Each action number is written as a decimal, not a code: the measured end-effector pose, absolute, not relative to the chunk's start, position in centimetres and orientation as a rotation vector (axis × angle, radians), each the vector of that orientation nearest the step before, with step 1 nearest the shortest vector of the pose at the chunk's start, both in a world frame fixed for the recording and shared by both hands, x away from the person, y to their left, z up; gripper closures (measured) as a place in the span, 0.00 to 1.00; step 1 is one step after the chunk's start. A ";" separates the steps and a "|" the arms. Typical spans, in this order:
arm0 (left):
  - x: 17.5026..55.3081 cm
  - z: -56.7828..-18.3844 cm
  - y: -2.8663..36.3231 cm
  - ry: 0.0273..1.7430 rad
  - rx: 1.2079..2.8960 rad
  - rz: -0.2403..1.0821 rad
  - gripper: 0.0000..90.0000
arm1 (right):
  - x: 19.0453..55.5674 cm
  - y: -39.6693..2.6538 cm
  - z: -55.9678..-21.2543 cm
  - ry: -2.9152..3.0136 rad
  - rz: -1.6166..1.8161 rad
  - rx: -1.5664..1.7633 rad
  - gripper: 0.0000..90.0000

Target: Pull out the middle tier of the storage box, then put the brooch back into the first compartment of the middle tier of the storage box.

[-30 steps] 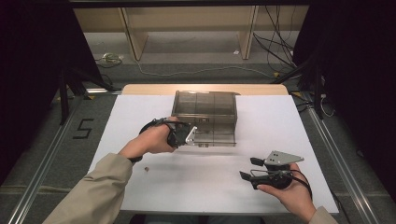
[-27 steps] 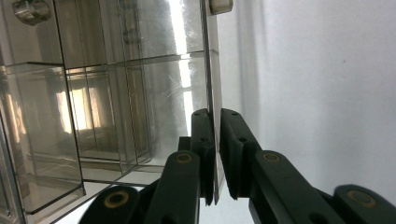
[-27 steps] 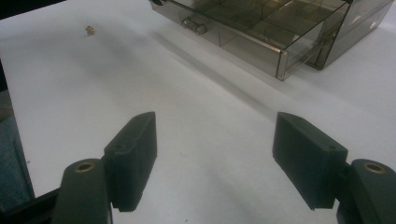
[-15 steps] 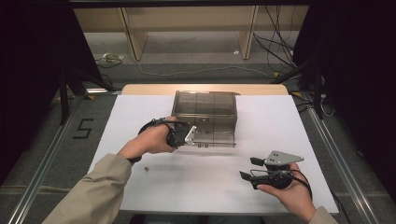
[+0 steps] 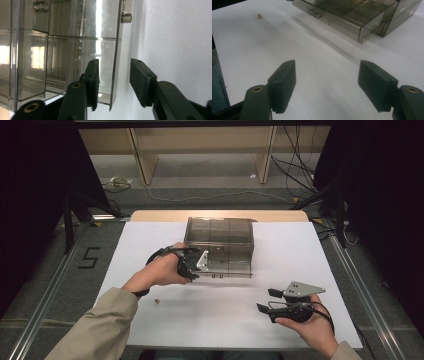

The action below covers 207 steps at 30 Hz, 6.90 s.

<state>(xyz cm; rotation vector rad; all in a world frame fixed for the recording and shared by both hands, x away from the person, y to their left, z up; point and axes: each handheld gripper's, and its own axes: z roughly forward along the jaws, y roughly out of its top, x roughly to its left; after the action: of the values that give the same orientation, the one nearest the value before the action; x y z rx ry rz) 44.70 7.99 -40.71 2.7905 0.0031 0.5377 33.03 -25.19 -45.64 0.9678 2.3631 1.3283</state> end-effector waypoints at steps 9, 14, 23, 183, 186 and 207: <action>43.3 -40.4 9.8 0.124 2.700 0.524 0.51 | 33.1 -25.2 -45.7 2.365 1.327 0.971 0.35; 42.5 -40.5 11.2 0.228 2.631 0.531 0.42 | 33.0 -25.1 -45.7 2.366 1.327 0.974 0.35; 40.6 -41.7 14.3 0.383 2.543 0.476 0.30 | 33.1 -25.2 -45.8 2.369 1.320 0.974 0.35; 37.4 -45.0 20.7 0.986 2.277 0.410 0.89 | 33.1 -25.3 -45.7 2.354 1.305 0.972 0.35; 37.5 -44.9 20.7 0.982 2.273 0.416 0.89 | 33.1 -25.3 -45.7 2.355 1.304 0.973 0.35; 37.6 -44.4 20.5 0.970 2.262 0.437 0.89 | 33.1 -25.2 -45.7 2.357 1.298 0.966 0.35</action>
<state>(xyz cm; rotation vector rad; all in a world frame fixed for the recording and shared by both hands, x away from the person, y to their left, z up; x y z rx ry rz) 37.63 20.47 -44.35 2.2625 0.9701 0.4365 33.12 -25.23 -45.69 0.9658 2.3570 1.2979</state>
